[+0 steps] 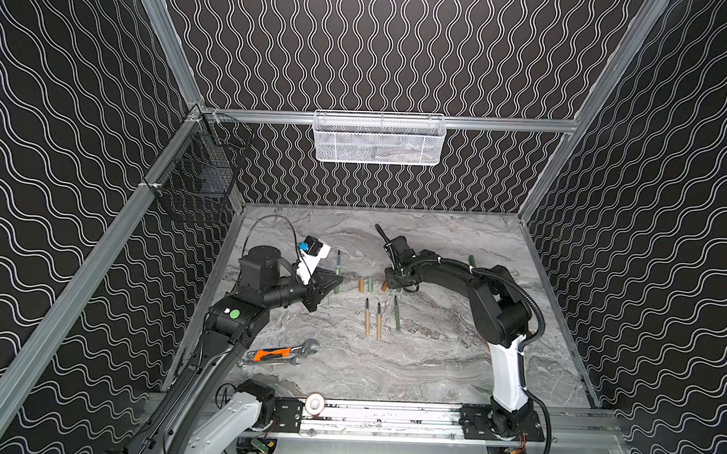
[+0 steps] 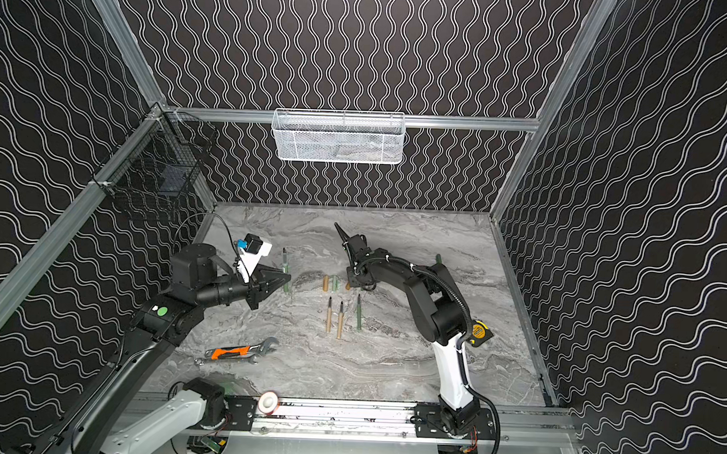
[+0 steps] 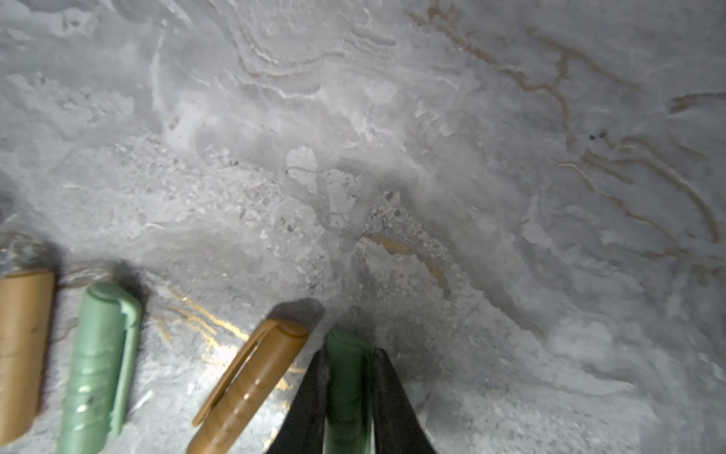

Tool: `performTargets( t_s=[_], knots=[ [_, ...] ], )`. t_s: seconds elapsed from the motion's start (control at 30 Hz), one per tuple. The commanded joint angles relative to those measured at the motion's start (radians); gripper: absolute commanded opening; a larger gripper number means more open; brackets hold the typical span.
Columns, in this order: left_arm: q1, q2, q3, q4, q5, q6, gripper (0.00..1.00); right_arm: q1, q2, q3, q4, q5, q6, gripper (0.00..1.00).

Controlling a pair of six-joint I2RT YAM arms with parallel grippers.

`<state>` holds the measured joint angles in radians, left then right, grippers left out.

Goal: Insert the pens into the pen caps
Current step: 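Hold the green pen upright in the left gripper while right gripper grasps a green cap, then carry the green cap over the green pen's nib with the right gripper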

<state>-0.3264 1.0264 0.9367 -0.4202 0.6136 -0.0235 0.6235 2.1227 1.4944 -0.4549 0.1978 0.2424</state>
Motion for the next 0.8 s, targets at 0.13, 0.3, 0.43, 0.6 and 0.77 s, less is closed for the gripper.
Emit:
performTargets(
  t_s=[0.13, 0.3, 0.43, 0.6, 0.77],
  knots=[
    [0.003, -0.008, 0.002, 0.024, 0.018, 0.006, 0.0, 0.015, 0.008, 0.009, -0.104, 0.081, -0.02, 0.15],
    [0.003, -0.009, 0.002, 0.023, 0.022, 0.004, 0.0, 0.015, -0.034, -0.017, -0.068, 0.077, -0.015, 0.13],
    [0.003, -0.005, 0.0, 0.023, 0.027, 0.002, 0.0, 0.014, -0.089, -0.062, -0.016, 0.061, -0.007, 0.13],
    [0.001, 0.016, -0.004, 0.028, 0.075, -0.019, 0.0, -0.003, -0.202, -0.145, 0.068, -0.014, 0.006, 0.13],
    [-0.101, 0.036, -0.016, 0.057, 0.038, -0.092, 0.0, -0.031, -0.405, -0.303, 0.249, -0.184, 0.002, 0.13]
  ],
)
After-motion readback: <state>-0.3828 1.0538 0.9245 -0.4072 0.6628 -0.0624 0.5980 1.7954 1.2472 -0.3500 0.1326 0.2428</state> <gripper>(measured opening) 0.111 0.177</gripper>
